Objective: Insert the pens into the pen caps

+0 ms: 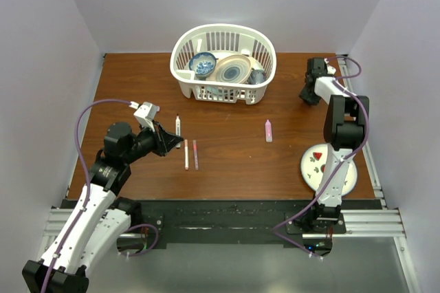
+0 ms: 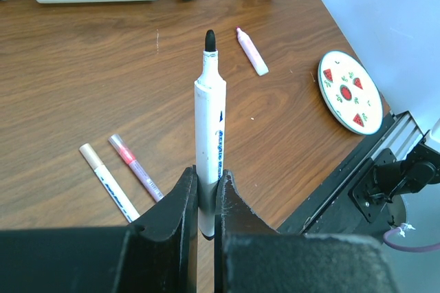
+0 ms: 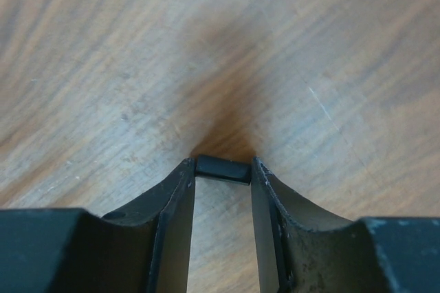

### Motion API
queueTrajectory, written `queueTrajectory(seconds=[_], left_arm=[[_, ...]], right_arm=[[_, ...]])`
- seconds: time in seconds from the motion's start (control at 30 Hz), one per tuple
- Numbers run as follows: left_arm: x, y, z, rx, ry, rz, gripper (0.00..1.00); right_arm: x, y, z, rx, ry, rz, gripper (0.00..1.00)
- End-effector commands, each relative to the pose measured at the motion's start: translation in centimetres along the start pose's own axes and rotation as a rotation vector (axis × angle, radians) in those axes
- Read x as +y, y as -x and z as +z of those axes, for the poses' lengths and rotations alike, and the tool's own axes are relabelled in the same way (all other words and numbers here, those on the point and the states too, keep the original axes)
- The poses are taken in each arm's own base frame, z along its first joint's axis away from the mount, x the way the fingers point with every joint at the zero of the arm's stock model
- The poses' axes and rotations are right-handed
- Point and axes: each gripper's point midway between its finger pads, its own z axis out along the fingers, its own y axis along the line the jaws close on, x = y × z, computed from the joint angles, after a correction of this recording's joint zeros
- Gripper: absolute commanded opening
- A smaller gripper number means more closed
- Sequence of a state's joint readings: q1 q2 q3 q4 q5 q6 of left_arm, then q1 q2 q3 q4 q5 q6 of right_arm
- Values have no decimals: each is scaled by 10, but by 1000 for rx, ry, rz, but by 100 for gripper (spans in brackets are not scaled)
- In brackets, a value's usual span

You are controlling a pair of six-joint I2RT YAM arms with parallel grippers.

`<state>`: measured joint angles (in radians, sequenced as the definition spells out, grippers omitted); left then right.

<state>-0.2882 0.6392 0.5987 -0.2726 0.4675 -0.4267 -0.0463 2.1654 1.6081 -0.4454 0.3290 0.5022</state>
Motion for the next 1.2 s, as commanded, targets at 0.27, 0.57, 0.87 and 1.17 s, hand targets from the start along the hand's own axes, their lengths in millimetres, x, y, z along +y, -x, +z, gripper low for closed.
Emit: queueTrajectory(seconds=[0.27, 0.57, 0.87, 1.17], left_arm=[[-16, 26, -15, -106, -25, 53, 0], [-20, 36, -27, -173, -19, 78, 0], [-17, 45, -39, -242, 29, 80, 0], [-14, 48, -40, -255, 50, 77, 0]], right_arm=[[47, -42, -137, -138, 283, -410, 18], [78, -165, -256, -219, 824, -953, 18], [78, -238, -267, -201, 951, -1411, 24], [77, -274, -247, -167, 907, -1662, 23]])
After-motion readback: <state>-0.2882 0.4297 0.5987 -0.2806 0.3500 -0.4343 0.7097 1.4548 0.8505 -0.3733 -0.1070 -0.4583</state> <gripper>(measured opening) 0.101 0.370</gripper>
